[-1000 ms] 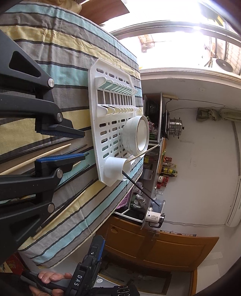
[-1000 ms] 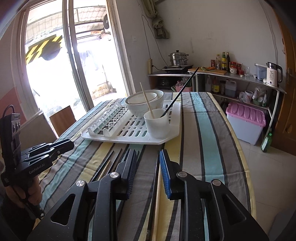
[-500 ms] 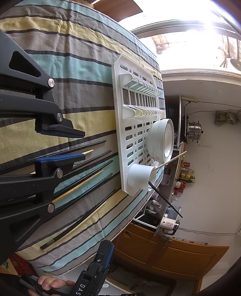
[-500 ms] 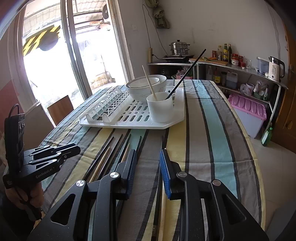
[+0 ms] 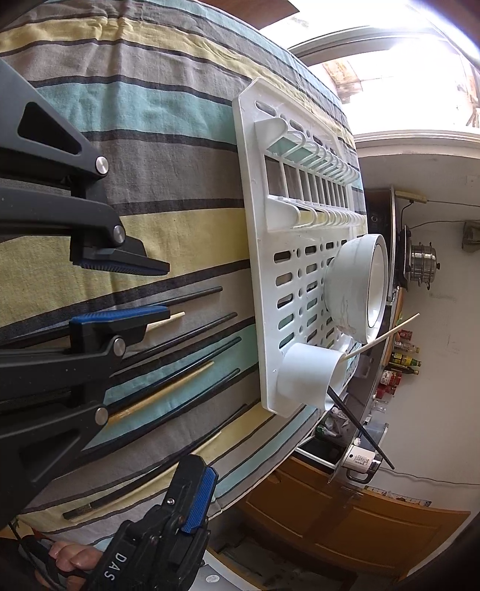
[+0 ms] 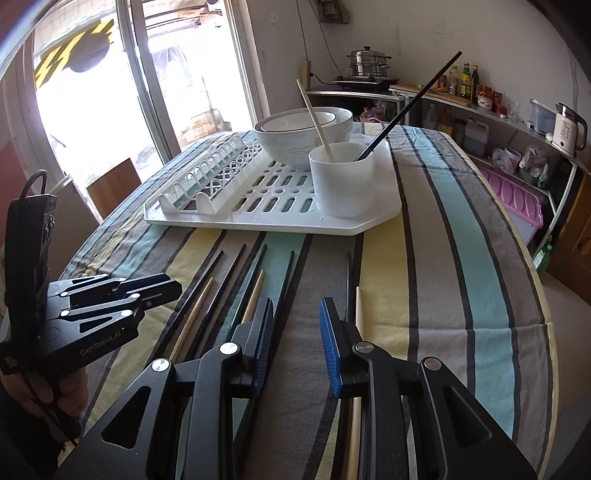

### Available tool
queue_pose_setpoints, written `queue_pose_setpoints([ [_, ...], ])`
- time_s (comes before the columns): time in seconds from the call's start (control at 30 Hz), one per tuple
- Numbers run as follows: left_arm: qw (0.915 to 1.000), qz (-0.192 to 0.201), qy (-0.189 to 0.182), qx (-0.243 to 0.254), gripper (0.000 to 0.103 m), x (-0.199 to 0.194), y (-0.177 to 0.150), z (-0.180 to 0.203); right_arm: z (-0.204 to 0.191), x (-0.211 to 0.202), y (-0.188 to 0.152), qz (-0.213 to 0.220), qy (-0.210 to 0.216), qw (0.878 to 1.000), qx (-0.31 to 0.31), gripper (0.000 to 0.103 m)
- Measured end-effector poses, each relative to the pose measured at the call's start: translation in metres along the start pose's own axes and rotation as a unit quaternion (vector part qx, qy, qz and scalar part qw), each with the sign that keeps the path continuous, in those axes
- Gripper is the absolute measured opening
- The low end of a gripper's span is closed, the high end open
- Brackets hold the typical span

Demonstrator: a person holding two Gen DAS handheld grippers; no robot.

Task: Organize utensils
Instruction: 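Move both tools back down to the loose chopsticks on the cloth, then grasp a black chopstick with the left tool while the right tool grasps another black chopstick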

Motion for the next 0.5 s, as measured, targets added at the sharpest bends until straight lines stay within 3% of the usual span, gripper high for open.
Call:
queue_pose_setpoints([
  [0.3, 0.9998, -0.017, 0.008, -0.001, 0.016, 0.027, 0.016, -0.003, -0.007, 0.036, 0.003, -0.037, -0.008, 0.999, -0.007, 0.026],
  [0.5, 0.9997, -0.022, 0.010, 0.004, 0.016, 0.037, 0.018, -0.002, -0.008, 0.055, 0.004, -0.056, -0.017, 0.998, -0.013, 0.020],
])
Point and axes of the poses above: each gripper's, at about its wrist camera, not at the fingertips, and x roughly the way its jaws point, z to its right, y to its top, the point moved 3 cm from there along x, roughly the way its jaws point, and after that the axes turned 10 degrees about z, right-handed, at the moved point
